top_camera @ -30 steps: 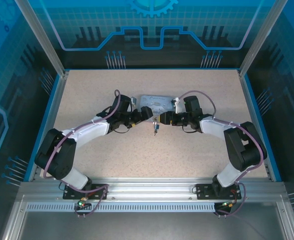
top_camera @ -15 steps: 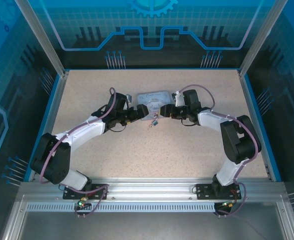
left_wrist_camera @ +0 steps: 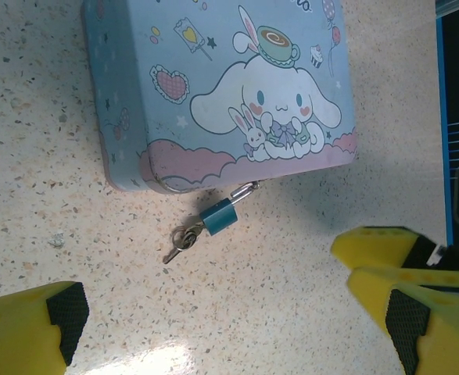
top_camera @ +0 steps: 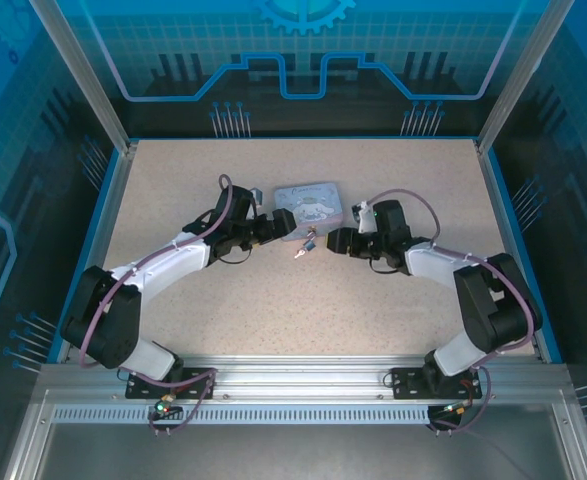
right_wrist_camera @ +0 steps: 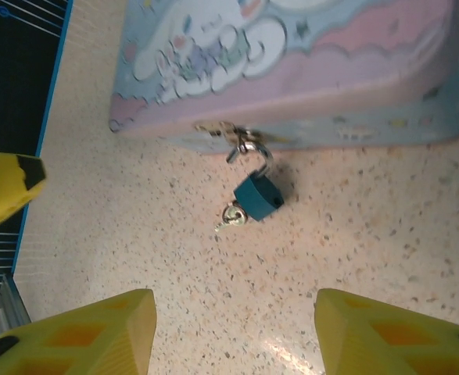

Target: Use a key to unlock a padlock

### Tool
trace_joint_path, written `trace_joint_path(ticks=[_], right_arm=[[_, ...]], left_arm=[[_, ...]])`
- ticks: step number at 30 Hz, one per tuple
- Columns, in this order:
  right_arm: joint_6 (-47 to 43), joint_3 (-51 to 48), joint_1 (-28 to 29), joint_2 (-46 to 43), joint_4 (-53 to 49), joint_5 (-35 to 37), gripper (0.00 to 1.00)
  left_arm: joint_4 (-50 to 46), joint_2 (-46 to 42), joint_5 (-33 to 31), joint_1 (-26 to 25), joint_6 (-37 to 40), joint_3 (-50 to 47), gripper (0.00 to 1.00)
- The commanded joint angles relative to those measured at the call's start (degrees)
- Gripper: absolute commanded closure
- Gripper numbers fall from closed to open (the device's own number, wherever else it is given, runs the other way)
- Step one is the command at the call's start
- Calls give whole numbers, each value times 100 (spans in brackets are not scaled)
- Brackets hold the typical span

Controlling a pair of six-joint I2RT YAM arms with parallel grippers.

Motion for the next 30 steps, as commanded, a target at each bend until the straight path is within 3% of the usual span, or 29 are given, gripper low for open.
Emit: trace_joint_path(ticks=[1, 14, 30], right_arm=[[319, -170, 259, 273, 857, 275, 45], [684, -110, 785, 1187, 1837, 1056, 49], [773, 91, 890, 1956, 2486, 972, 49]], left_arm=[[-143, 72, -123, 45, 193, 193, 1], [-139, 211, -89, 97, 272, 289, 1], [-111, 417, 0, 108, 265, 416, 1]])
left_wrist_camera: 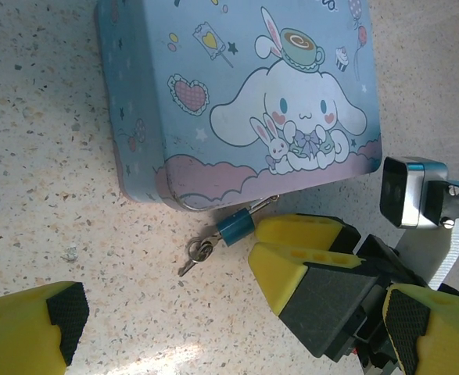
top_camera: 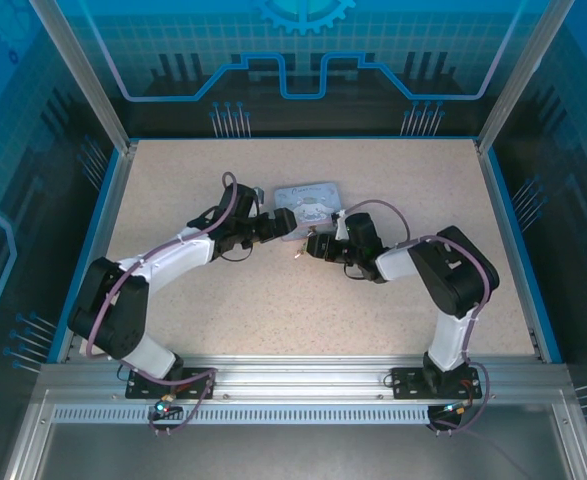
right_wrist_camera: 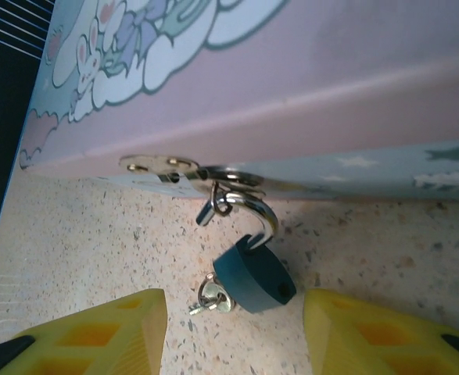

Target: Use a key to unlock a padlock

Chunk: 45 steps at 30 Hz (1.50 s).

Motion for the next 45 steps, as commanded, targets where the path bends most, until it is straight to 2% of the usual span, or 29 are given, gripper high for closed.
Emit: trace_joint_path(ticks=[1, 12, 34, 45], right_arm=[[94, 69, 106, 320, 152, 30, 49], [137, 103, 154, 431, 405, -164, 54], [-117, 224, 390, 30, -669, 1346, 45], [-17, 579, 466, 531, -304, 443, 46]], left_arm=[[-31, 72, 52, 63, 128, 219, 1], [-38, 106, 59, 65, 150, 246, 1], [-35, 111, 139, 83, 232, 246, 1], [-19, 94, 168, 121, 247, 211, 1]])
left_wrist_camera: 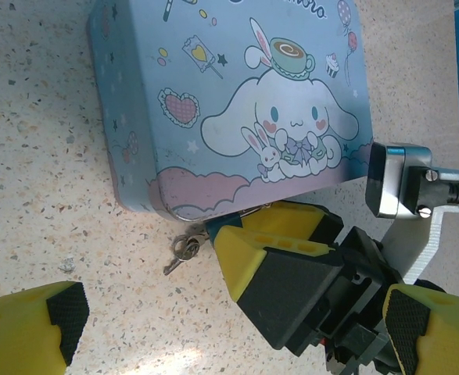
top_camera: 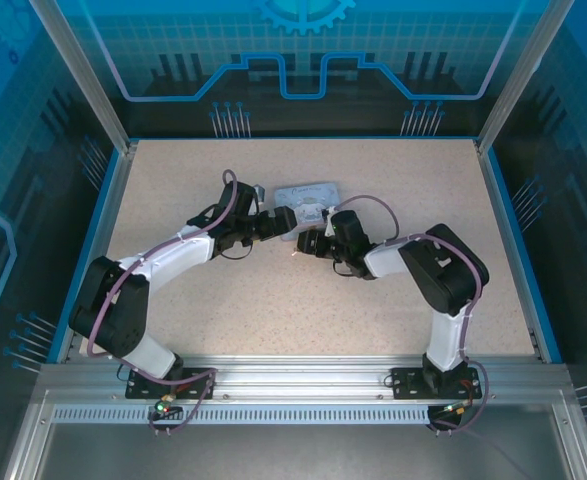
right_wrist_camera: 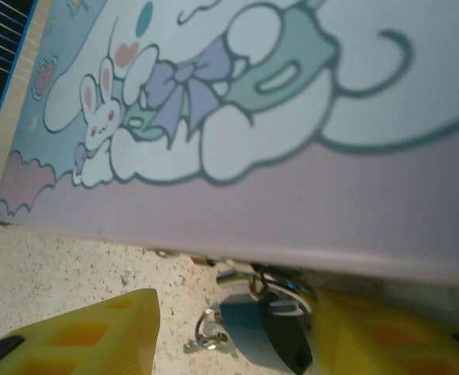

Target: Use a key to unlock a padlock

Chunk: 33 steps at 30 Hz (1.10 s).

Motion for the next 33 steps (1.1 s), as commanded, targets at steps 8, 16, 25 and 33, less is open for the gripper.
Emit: trace_joint_path(ticks=[8, 16, 25, 33], right_arm=[[87, -150, 108, 251, 176, -401, 51], [175, -271, 107, 321, 321, -285, 65], [201, -272, 108, 333, 295, -247, 77], [197, -307, 66, 290, 295, -324, 91]], left_arm=[[-24, 17, 127, 96, 126, 108, 1], [11, 58, 164, 116, 124, 99, 1], [-92, 149, 60, 162, 205, 226, 1], [-257, 351, -154, 221, 393, 462, 1]])
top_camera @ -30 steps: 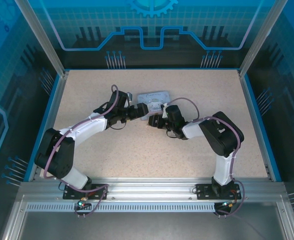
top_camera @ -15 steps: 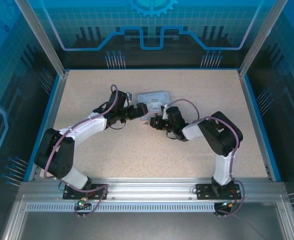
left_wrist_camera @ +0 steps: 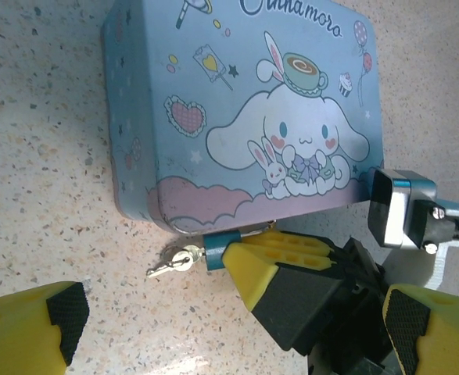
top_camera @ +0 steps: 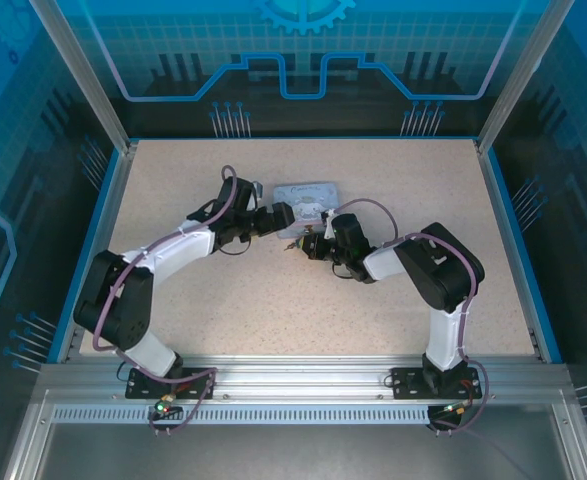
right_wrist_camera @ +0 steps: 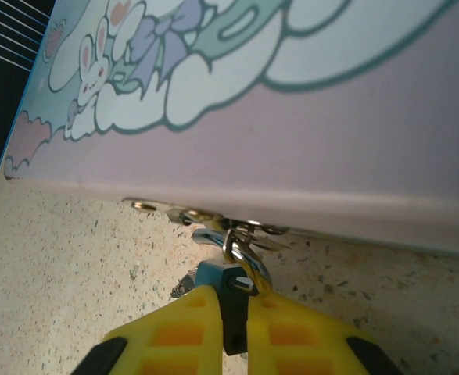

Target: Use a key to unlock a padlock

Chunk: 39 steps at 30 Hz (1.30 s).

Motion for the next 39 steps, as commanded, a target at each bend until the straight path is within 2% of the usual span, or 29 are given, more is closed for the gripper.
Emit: trace_joint_path(ticks=[1, 11, 16, 30, 39], right_arm=[[114, -142, 42, 118, -214, -170, 91], [389, -234, -33, 37, 67, -430, 93], [729, -348, -77, 72, 410, -605, 94], [1404, -630, -319, 157, 1072, -612, 99], [1412, -631, -496, 242, 1172, -688, 100]], left_arm=[[-212, 130, -212, 53, 278, 255, 1], [-704, 674, -1185, 55, 846, 716, 1], [-791, 1022, -1431, 59, 901, 865, 1], [-840, 1359, -1454, 59, 716, 864, 1], [-892, 1404, -1426, 60, 690, 797, 1]])
